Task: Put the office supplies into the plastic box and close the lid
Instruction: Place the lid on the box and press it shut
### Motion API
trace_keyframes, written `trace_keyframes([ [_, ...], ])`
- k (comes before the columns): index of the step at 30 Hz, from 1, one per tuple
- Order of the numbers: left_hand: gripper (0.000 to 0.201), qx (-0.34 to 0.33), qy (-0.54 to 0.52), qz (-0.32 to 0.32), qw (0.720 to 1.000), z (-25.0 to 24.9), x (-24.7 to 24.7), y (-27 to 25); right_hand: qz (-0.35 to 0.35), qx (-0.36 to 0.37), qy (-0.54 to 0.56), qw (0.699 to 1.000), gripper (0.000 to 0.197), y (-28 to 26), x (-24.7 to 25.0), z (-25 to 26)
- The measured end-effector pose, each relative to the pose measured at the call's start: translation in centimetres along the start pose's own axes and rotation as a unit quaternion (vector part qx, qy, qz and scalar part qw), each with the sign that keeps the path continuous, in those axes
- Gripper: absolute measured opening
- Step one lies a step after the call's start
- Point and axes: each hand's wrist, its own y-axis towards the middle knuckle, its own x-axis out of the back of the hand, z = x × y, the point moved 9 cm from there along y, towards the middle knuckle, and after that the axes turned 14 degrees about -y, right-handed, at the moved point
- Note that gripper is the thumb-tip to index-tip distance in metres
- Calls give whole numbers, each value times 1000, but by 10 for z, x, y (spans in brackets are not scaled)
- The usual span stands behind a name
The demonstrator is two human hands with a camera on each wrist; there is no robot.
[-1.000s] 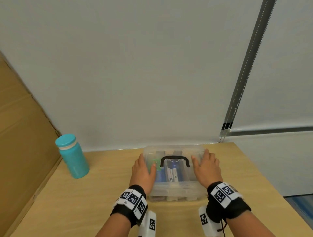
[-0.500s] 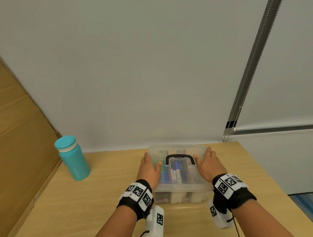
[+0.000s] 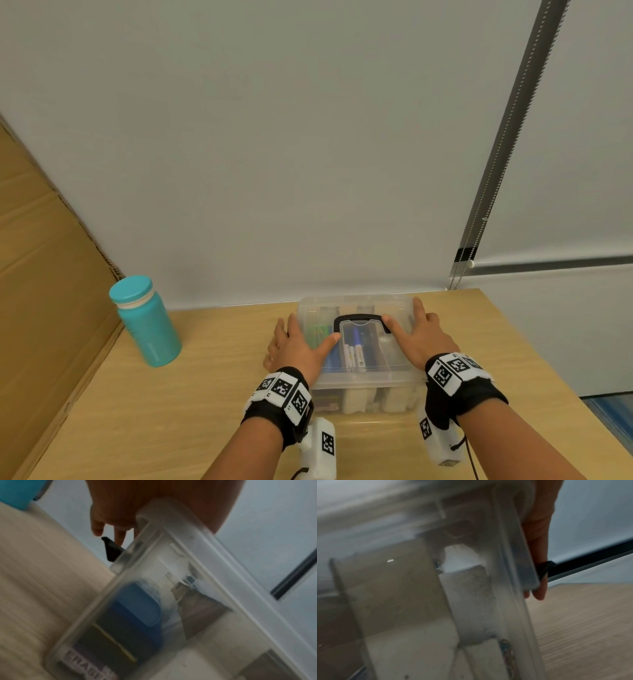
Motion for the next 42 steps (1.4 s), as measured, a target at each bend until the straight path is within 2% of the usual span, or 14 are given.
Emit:
trace_keyframes([
  [3,111,32,-73,20,997,3,-2,-1,3,-12,-6,1000,92,-1,1,-4],
  [7,117,32,1,-4,999,0,4,-2,7,-20,-6,1000,93,0,-1,-6],
  [11,111,-71,104,-73,989,-24,17,-9,3,-21,-7,1000,94,1,-3,-7],
  [13,110,-97,97,-86,987,-30,18,-11,4,-24,-10,1000,94,1,-4,-7],
  [15,114,-87,35,-78,993,-25,16,-10,2,-24,-12,1000,93,0,-3,-6],
  [17,120,-39,-80,-54,995,-13,12,-6,0,-24,-11,1000,93,0,-3,-6],
  [19,123,12,-135,-30,990,-1,7,-2,1,-21,-9,1000,93,0,-3,-6],
  [24,91,-6,-84,-27,996,-5,7,1,0,-18,-19,1000,92,0,-3,-6],
  [27,84,-22,-44,-25,998,-11,5,0,-4,-14,-29,999,92,0,-3,-5],
  [30,84,-28,-44,-27,998,-12,4,0,-3,-10,-32,999,92,1,-3,-4],
  [34,93,-14,-81,-42,996,-1,7,-2,-4,-8,-49,999,97,-1,-2,-1],
  [39,100,-7,-111,-52,992,4,9,0,-89,23,-156,984,94,-6,18,18],
  [42,96,2,-142,-45,989,4,12,3,-80,12,-140,987,101,-11,14,23],
])
